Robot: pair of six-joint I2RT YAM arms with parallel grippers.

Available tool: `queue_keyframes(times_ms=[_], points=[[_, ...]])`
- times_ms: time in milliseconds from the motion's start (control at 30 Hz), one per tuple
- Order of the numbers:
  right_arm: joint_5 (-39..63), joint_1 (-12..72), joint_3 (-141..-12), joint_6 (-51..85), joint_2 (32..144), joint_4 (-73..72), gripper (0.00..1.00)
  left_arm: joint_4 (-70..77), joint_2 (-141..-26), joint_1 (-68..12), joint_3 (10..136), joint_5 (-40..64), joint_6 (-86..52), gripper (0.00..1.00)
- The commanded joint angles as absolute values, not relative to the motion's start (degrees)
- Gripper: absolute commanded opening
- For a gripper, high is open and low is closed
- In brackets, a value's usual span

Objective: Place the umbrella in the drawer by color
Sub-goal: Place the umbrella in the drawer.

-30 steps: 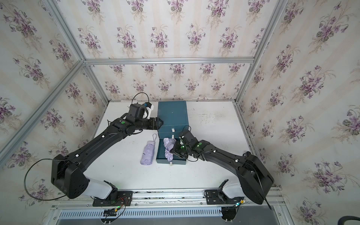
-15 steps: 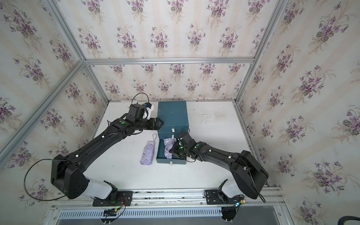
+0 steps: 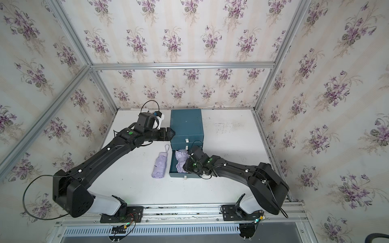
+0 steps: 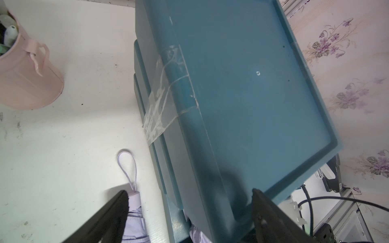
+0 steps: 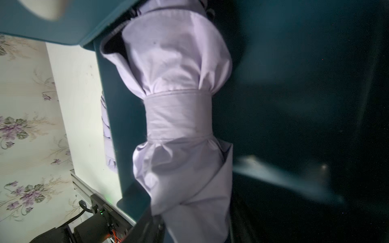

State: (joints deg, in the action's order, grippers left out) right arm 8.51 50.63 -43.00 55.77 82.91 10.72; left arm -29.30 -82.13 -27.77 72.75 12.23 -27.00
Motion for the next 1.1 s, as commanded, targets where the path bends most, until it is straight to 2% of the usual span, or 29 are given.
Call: queue_keyframes(times_ms=[0, 267, 367, 633, 800, 1067], points=[[5.2, 50.8, -42.2, 53.5, 81.8, 18.0, 0.46, -35.8, -79.1, -27.8, 73.2, 10.1, -27.6, 0.91], [2.2, 50.9, -45.6, 50.7, 78.9, 19.8, 0.58, -39.1, -72.5, -27.1, 72.9, 5.6, -31.7, 0.93], [1.8, 50.7, -46.7, 50.0, 80.8, 18.2, 0.59, -41.0, -69.9, -25.4, 70.0, 3.9, -34.9, 0.94], [3.1, 50.8, -45.8, 49.5, 85.0, 11.7, 0.56, -39.5, -64.8, -17.7, 54.7, 8.3, -39.4, 0.96], [4.5, 51.2, -46.4, 49.7, 83.4, 10.7, 0.50, -30.8, -68.4, -15.0, 46.3, 15.3, -40.4, 0.93], [8.3, 51.6, -48.6, 51.2, 85.1, 9.1, 0.43, -22.4, -75.9, -15.0, 42.9, 18.4, -41.6, 0.89]])
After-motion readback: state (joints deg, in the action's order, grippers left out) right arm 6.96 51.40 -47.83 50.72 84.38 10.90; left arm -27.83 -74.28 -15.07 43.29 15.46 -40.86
